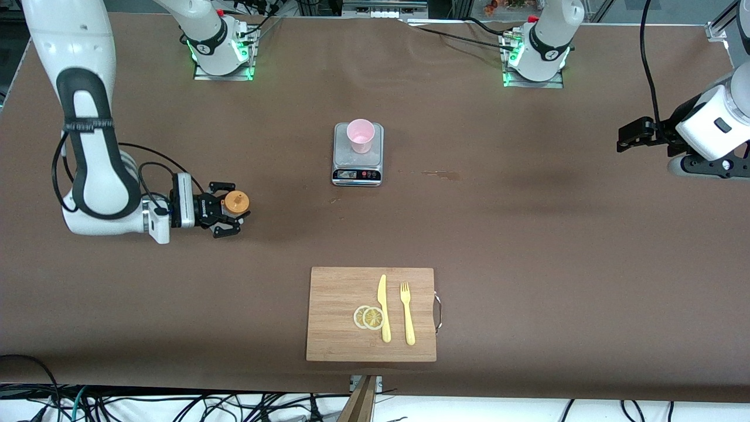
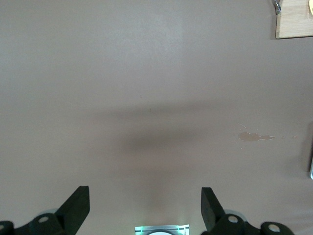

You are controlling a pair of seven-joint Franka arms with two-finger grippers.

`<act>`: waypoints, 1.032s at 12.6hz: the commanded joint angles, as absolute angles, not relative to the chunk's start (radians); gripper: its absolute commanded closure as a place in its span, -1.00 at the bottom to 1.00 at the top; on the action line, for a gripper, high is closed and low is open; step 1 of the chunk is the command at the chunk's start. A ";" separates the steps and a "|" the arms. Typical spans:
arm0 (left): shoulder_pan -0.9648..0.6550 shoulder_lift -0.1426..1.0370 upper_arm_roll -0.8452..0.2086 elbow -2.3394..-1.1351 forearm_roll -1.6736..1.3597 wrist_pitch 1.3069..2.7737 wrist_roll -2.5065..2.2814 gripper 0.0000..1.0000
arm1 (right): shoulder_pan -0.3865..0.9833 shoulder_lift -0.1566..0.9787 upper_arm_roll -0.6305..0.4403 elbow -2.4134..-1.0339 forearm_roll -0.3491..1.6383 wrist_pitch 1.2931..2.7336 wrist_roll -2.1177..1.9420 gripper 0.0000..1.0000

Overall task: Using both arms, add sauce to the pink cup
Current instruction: 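Close the right gripper on the squeeze bottle, then lift the bottle with the right gripper and carry it over the cup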

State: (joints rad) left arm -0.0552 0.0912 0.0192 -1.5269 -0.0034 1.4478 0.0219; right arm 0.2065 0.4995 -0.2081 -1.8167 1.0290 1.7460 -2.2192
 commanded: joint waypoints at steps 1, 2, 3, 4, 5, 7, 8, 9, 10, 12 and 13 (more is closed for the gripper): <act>-0.049 0.104 0.015 -1.497 0.006 1.428 0.041 -1.00 | 0.309 0.280 -0.222 -2.007 0.915 1.886 -2.052 1.00; -0.049 0.104 0.015 -1.496 0.006 1.428 0.041 -1.00 | 0.351 0.211 -0.222 -2.081 0.891 1.954 -1.981 1.00; -0.049 0.104 0.015 -1.496 0.006 1.428 0.041 -1.00 | 0.389 0.159 -0.215 -2.132 0.855 2.014 -1.915 1.00; -0.049 0.104 0.015 -1.497 0.006 1.428 0.041 -1.00 | 0.408 0.123 -0.195 -2.158 0.813 2.049 -1.855 1.00; -0.049 0.104 0.015 -1.496 0.006 1.428 0.043 -1.00 | 0.411 0.098 -0.157 -2.167 0.757 2.065 -1.789 1.00; -0.049 0.104 0.015 -1.497 0.006 1.428 0.043 -1.00 | 0.411 0.066 -0.083 -2.168 0.573 2.066 -1.601 1.00; -0.049 0.104 0.015 -1.496 0.006 1.428 0.043 -1.00 | 0.411 0.043 -0.034 -2.168 0.484 2.063 -1.489 1.00; -0.049 0.104 0.015 -1.496 0.006 1.428 0.043 -1.00 | 0.411 0.034 0.018 -2.172 0.400 2.056 -1.382 1.00; -0.049 0.104 0.015 -1.496 0.006 1.428 0.043 -1.00 | 0.411 0.026 0.073 -2.187 0.334 2.052 -1.274 1.00; -0.049 0.104 0.015 -1.496 0.006 1.428 0.041 -1.00 | 0.411 0.026 0.164 -2.189 0.237 2.052 -1.087 1.00; -0.049 0.104 0.015 -1.496 0.006 1.428 0.041 -1.00 | 0.411 0.026 0.188 -2.189 0.200 2.052 -1.021 1.00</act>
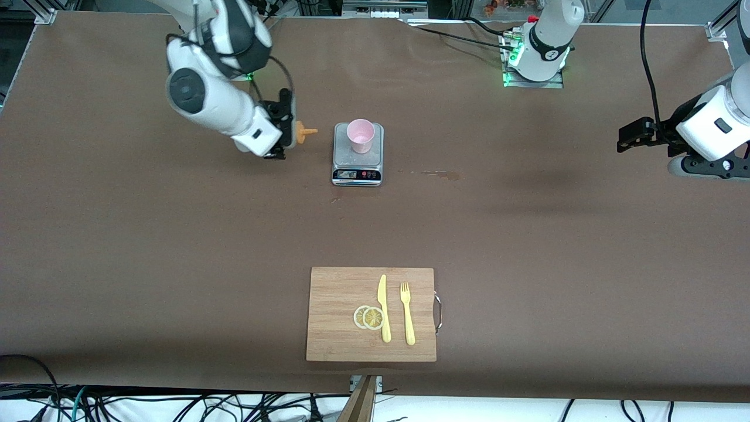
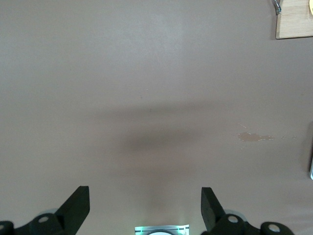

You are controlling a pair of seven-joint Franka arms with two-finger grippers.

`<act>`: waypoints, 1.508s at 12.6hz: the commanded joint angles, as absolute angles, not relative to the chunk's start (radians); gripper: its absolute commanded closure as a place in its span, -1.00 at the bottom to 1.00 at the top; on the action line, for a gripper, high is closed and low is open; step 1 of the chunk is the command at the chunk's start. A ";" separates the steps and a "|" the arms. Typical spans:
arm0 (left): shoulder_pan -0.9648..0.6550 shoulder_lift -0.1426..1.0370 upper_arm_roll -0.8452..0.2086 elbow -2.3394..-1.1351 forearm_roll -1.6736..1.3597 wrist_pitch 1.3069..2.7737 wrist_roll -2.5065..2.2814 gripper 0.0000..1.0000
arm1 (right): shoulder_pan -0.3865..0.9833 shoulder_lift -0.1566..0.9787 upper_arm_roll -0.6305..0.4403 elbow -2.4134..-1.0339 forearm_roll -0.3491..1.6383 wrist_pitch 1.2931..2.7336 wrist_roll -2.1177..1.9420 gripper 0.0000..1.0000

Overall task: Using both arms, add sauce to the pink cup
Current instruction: 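Lift the bottle with the right gripper and carry it over the cup, then tilt the bottle nozzle into the pink cup with the right gripper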

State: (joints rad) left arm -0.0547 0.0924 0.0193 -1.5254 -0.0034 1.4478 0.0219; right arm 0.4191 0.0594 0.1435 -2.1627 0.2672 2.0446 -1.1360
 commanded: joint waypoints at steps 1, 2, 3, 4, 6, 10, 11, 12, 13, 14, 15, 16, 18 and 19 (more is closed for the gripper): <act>-0.049 0.104 0.015 -1.497 0.006 1.428 0.043 -1.00 | 0.411 0.029 0.205 -2.189 0.190 2.051 -0.987 1.00; -0.049 0.104 0.015 -1.496 0.003 1.428 0.043 -1.00 | 0.413 0.034 0.227 -2.189 0.177 2.051 -0.945 1.00; -0.049 0.104 0.015 -1.497 -0.009 1.428 0.041 -1.00 | 0.414 0.038 0.245 -2.184 0.137 2.051 -0.884 1.00; -0.049 0.104 0.017 -1.497 -0.009 1.428 0.041 -1.00 | 0.420 0.049 0.258 -2.180 0.108 2.043 -0.837 1.00; -0.048 0.104 0.017 -1.496 -0.011 1.428 0.043 -1.00 | 0.443 0.083 0.259 -2.158 0.075 2.039 -0.780 1.00; -0.049 0.104 0.017 -1.497 -0.011 1.428 0.043 -1.00 | 0.502 0.138 0.261 -2.123 0.009 2.036 -0.655 1.00; -0.049 0.104 0.017 -1.496 -0.011 1.428 0.043 -1.00 | 0.515 0.146 0.261 -2.118 -0.001 2.036 -0.632 1.00; -0.048 0.104 0.017 -1.496 -0.011 1.428 0.043 -1.00 | 0.528 0.158 0.262 -2.108 -0.017 2.023 -0.608 1.00; -0.048 0.104 0.017 -1.496 -0.011 1.428 0.043 -1.00 | 0.543 0.175 0.262 -2.082 -0.041 1.999 -0.582 1.00; -0.048 0.104 0.017 -1.496 -0.011 1.428 0.043 -1.00 | 0.555 0.192 0.262 -2.059 -0.064 1.967 -0.551 1.00; -0.045 0.104 0.017 -1.496 -0.011 1.428 0.043 -1.00 | 0.570 0.201 0.262 -2.045 -0.081 1.948 -0.529 1.00; -0.043 0.104 0.017 -1.496 -0.011 1.428 0.043 -1.00 | 0.587 0.207 0.262 -2.040 -0.095 1.941 -0.506 1.00; -0.043 0.104 0.017 -1.496 -0.018 1.428 0.043 -1.00 | 0.609 0.231 0.262 -2.019 -0.126 1.908 -0.473 1.00; -0.043 0.104 0.017 -1.497 -0.018 1.428 0.043 -1.00 | 0.615 0.239 0.262 -2.007 -0.133 1.890 -0.459 1.00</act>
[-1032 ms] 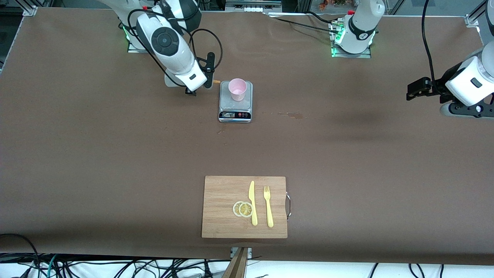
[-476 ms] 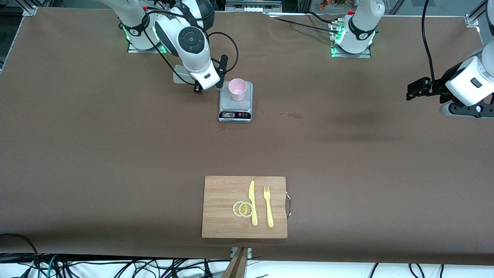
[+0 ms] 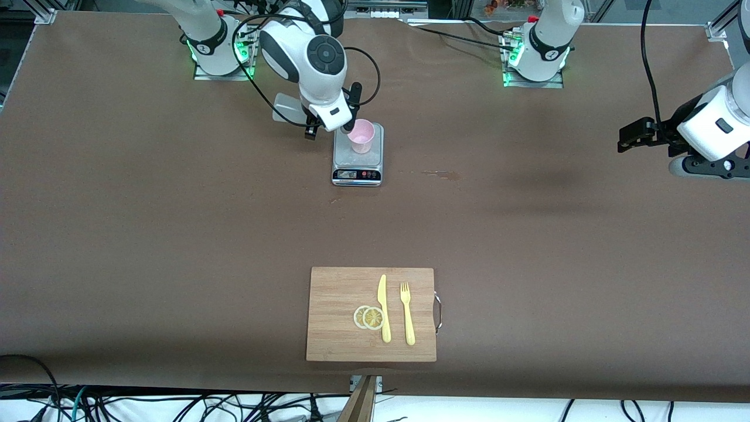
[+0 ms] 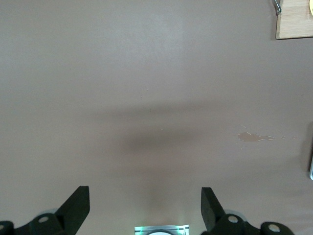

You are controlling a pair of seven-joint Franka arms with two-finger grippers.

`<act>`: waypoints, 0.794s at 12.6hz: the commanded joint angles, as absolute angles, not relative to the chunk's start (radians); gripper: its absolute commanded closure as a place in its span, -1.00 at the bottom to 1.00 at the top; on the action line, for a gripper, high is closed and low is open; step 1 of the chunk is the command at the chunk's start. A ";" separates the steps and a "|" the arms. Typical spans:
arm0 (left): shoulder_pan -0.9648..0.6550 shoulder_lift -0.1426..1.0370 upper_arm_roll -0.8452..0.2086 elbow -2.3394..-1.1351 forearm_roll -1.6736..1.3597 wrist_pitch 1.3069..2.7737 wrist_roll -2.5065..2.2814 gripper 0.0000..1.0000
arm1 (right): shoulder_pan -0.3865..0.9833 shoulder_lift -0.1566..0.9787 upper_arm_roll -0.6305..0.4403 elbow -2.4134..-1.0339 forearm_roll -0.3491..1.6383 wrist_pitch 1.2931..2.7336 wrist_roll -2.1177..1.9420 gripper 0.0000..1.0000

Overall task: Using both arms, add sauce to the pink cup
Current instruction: 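Tilt the bottle nozzle into the pink cup with the right gripper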

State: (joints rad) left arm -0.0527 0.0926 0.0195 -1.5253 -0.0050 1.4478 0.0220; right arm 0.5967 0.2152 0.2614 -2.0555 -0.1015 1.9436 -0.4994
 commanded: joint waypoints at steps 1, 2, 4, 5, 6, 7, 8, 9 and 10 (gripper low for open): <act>-0.043 0.104 0.017 -1.496 -0.018 1.428 0.043 -1.00 | 0.621 0.242 0.262 -2.000 -0.143 1.878 -0.456 1.00; -0.043 0.104 0.017 -1.496 -0.018 1.428 0.043 -1.00 | 0.626 0.247 0.262 -1.994 -0.149 1.868 -0.456 1.00; -0.043 0.104 0.017 -1.496 -0.018 1.428 0.043 -1.00 | 0.641 0.265 0.262 -1.970 -0.167 1.832 -0.450 1.00; -0.043 0.104 0.017 -1.497 -0.018 1.428 0.043 -1.00 | 0.643 0.273 0.262 -1.954 -0.175 1.812 -0.437 1.00; -0.043 0.104 0.017 -1.497 -0.018 1.428 0.043 -1.00 | 0.643 0.275 0.262 -1.945 -0.176 1.803 -0.437 1.00; -0.043 0.104 0.017 -1.497 -0.018 1.428 0.043 -1.00 | 0.643 0.275 0.262 -1.944 -0.175 1.801 -0.437 1.00; -0.043 0.104 0.017 -1.497 -0.018 1.428 0.043 -1.00 | 0.643 0.275 0.262 -1.942 -0.175 1.799 -0.437 1.00; -0.043 0.104 0.017 -1.496 -0.018 1.428 0.043 -1.00 | 0.643 0.276 0.262 -1.939 -0.175 1.799 -0.437 1.00; -0.043 0.104 0.017 -1.496 -0.018 1.428 0.043 -1.00 | 0.643 0.275 0.262 -1.939 -0.175 1.799 -0.437 1.00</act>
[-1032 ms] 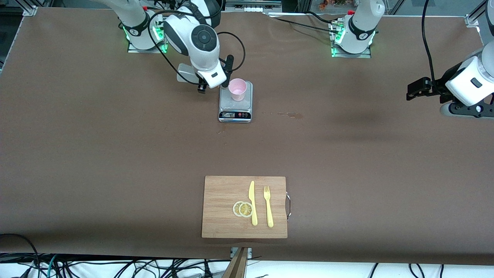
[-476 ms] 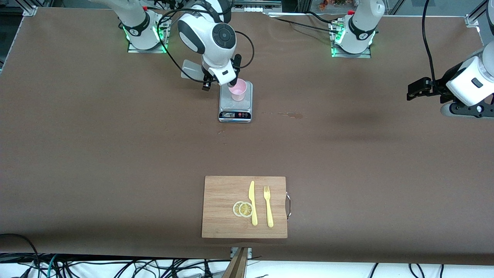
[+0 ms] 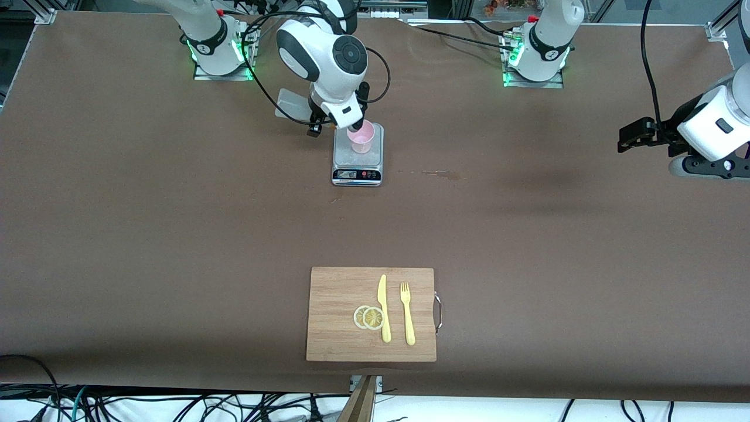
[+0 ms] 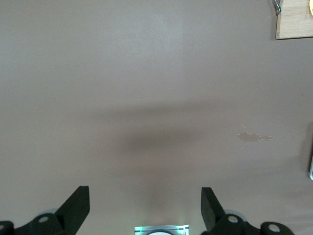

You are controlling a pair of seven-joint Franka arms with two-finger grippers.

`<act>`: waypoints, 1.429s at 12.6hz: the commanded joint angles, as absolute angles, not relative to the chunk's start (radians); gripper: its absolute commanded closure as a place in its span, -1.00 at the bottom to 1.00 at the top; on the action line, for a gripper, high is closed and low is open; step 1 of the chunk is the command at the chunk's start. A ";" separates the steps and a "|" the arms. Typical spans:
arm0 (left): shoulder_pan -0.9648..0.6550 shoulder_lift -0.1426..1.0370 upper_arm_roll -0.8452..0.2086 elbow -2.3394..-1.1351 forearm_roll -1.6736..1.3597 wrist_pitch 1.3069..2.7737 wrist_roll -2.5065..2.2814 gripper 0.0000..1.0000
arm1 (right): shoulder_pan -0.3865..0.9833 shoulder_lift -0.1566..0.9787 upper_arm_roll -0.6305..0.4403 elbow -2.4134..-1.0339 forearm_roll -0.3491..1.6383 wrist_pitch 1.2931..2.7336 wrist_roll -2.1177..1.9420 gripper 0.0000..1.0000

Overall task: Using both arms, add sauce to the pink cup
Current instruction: 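Tilt the bottle nozzle into the pink cup with the right gripper, then carry the bottle back toward its starting spot with the right gripper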

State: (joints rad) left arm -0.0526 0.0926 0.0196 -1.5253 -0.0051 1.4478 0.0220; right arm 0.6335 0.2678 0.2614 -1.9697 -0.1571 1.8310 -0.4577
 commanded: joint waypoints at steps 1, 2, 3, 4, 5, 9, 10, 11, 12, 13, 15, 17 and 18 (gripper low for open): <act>-0.043 0.104 0.017 -1.497 -0.018 1.428 0.043 -1.00 | 0.643 0.275 0.262 -1.937 -0.175 1.793 -0.439 1.00; -0.043 0.104 0.017 -1.497 -0.024 1.428 0.043 -1.00 | 0.641 0.275 0.262 -1.936 -0.176 1.790 -0.440 1.00; -0.043 0.106 0.017 -1.496 -0.025 1.428 0.043 -1.00 | 0.640 0.273 0.262 -1.931 -0.175 1.790 -0.446 1.00; -0.043 0.106 0.017 -1.496 -0.025 1.428 0.043 -1.00 | 0.635 0.273 0.261 -1.918 -0.175 1.787 -0.452 1.00; -0.043 0.106 0.017 -1.497 -0.025 1.428 0.043 -1.00 | 0.631 0.273 0.261 -1.904 -0.173 1.772 -0.456 1.00; -0.041 0.112 0.017 -1.496 -0.025 1.428 0.043 -1.00 | 0.583 0.253 0.261 -1.838 -0.140 1.698 -0.521 1.00; -0.041 0.112 0.017 -1.496 -0.025 1.428 0.043 -1.00 | 0.562 0.242 0.261 -1.823 -0.118 1.680 -0.560 1.00; -0.041 0.112 0.017 -1.496 -0.025 1.428 0.043 -1.00 | 0.531 0.229 0.261 -1.818 -0.095 1.675 -0.605 1.00; -0.041 0.112 0.017 -1.496 -0.025 1.428 0.043 -1.00 | 0.491 0.213 0.261 -1.818 -0.071 1.675 -0.656 1.00; -0.041 0.112 0.017 -1.494 -0.025 1.428 0.041 -1.00 | 0.451 0.204 0.261 -1.815 -0.043 1.675 -0.710 1.00; -0.041 0.112 0.017 -1.494 -0.025 1.427 0.041 -1.00 | 0.353 0.199 0.261 -1.781 0.026 1.675 -0.844 1.00; -0.041 0.113 0.017 -1.494 -0.025 1.428 0.041 -1.00 | 0.243 0.213 0.261 -1.752 0.116 1.675 -1.005 1.00; -0.041 0.114 0.017 -1.494 -0.025 1.428 0.041 -1.00 | 0.197 0.228 0.261 -1.737 0.153 1.675 -1.084 1.00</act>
State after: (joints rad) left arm -0.0516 0.1001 0.0204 -1.5249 -0.0080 1.4478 0.0220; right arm 0.2757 0.2113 0.2481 -1.7778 0.0856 1.7002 -0.9621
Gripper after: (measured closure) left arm 0.000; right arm 0.793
